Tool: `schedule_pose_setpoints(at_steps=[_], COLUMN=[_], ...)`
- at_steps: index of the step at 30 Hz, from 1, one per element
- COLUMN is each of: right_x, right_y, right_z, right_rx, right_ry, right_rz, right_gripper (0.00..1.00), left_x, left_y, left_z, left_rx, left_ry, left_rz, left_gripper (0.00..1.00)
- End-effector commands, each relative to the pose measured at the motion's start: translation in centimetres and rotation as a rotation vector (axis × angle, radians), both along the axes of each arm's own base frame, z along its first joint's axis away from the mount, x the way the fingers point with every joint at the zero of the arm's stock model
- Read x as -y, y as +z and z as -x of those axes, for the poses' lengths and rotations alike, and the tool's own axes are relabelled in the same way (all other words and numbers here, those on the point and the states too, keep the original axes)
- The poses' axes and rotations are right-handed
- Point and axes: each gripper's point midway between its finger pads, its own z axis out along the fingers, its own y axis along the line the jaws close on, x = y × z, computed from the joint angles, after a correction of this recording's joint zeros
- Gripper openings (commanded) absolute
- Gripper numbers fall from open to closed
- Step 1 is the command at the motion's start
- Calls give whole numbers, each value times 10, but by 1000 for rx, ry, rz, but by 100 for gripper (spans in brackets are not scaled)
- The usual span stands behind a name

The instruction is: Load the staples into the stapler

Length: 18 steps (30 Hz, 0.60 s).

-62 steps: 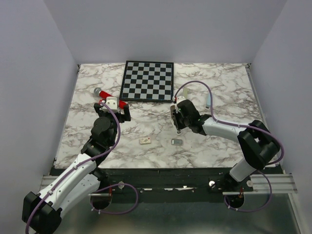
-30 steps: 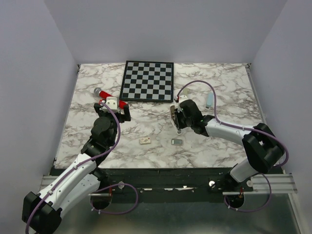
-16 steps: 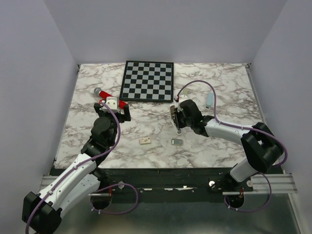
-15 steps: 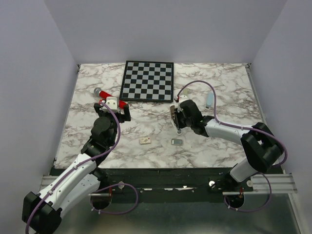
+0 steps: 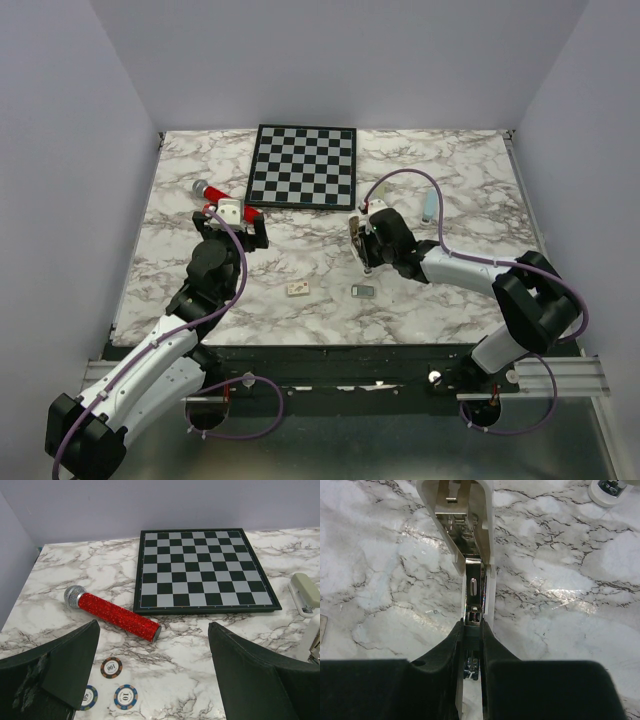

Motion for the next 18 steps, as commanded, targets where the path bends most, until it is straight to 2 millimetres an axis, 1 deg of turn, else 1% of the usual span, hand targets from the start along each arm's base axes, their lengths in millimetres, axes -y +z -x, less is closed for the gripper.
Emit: schedule_pose_setpoints(at_steps=[1,11,14,18], right_x=[3,-4,-5,-5], right_y=[-7,6,7,4], right_z=[-2,-7,-8,-8], right_rx=[6,27,32,23], right_ry=[-11,-3,-4,-5], right_rz=[6,-30,-28,-27], right_gripper=[8,8,8,8], left_x=[-1,-1,-1,-2], left_y=[3,4,6,5], left_z=[1,2,2,3], left_rx=[19,21,25,25], left_ry=[0,0,0,0], left_rz=[17,19,19,19], left_gripper=[97,97,97,97])
